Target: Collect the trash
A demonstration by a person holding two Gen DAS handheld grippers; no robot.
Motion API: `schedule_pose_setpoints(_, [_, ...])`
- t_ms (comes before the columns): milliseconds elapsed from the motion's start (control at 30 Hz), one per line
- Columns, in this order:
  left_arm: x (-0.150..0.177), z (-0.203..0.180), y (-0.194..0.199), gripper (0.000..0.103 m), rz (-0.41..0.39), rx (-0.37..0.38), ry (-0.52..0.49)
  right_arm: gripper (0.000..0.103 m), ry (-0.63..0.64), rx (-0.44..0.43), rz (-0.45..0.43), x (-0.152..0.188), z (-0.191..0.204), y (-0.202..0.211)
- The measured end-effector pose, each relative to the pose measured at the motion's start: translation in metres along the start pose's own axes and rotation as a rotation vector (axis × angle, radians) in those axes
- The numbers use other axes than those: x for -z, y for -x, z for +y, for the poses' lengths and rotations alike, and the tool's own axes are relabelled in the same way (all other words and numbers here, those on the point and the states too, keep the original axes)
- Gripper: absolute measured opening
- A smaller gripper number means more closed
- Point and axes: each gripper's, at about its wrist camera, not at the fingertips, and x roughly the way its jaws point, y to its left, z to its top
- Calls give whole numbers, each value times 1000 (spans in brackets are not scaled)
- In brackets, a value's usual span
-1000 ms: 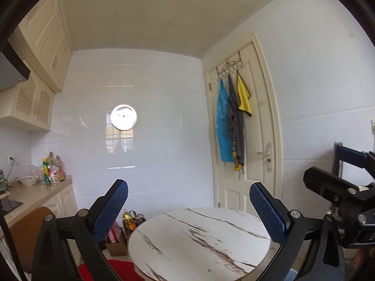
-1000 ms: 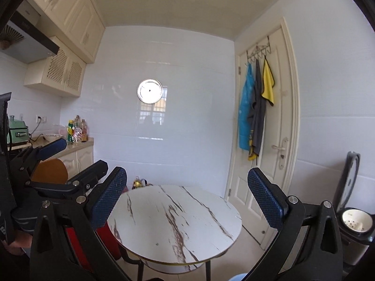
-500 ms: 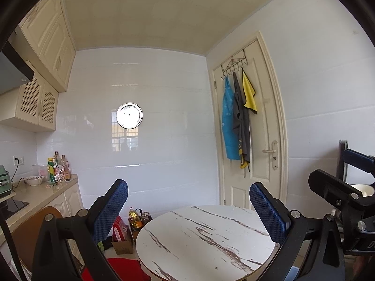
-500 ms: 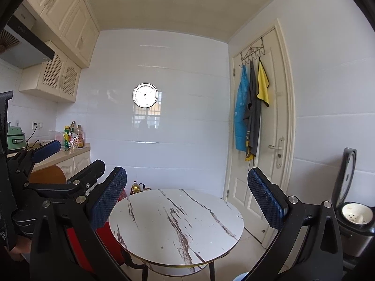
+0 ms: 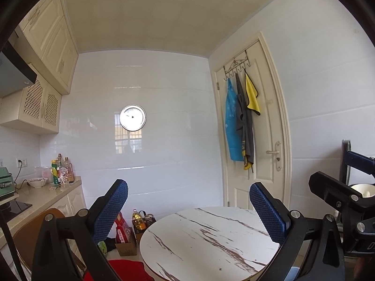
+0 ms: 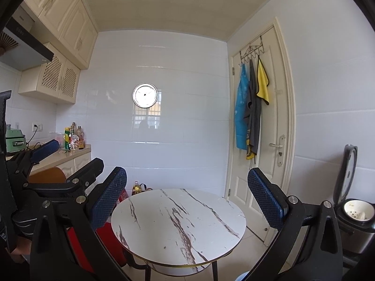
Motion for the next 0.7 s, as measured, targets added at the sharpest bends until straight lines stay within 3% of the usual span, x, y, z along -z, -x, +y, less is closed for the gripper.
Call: schedule_pose_setpoints(700, [2,3,-10,103,4,0,-1,103,-7,-5,3,2,-4,1])
